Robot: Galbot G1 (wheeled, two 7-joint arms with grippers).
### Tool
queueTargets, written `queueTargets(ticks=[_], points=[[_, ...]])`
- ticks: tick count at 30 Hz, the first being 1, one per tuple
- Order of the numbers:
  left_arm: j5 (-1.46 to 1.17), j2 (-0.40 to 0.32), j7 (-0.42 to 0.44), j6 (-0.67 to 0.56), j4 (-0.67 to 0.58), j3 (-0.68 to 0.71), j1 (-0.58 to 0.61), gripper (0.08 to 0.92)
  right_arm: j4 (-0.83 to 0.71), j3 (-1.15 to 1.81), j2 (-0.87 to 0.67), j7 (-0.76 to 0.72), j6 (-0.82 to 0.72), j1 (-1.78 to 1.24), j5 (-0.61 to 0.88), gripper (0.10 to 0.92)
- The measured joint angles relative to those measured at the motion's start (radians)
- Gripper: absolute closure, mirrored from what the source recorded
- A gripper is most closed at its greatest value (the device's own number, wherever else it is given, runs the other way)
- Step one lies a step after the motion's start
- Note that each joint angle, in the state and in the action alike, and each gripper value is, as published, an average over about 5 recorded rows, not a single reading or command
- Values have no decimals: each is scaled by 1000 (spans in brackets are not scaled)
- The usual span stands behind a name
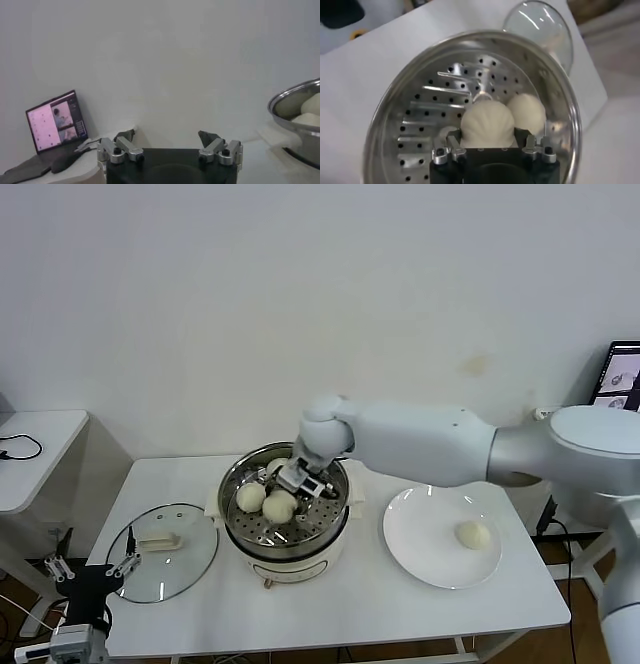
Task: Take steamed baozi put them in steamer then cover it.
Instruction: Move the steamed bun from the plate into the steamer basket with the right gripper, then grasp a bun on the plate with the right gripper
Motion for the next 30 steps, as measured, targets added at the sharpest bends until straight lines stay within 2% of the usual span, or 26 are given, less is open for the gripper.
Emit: queueTargets(ticks=[9, 14, 18, 25, 30], points=[[-2, -2, 0, -1, 5, 1, -4, 177, -1, -18, 25, -17, 56, -2, -46, 345], [-1, -2, -1, -1, 7, 4, -6, 177, 4, -18, 24, -15, 71, 7, -49, 249], [-2, 0, 0, -1, 5, 4, -7, 177, 14, -13, 15, -17, 73, 21, -42, 207], [-1, 10, 1, 0, -1, 3, -11, 177, 48, -5, -23, -26, 55, 56, -4, 202], [-1, 21, 2, 1, -1, 6, -16, 177, 86, 12, -91, -24, -14, 82, 34, 203]])
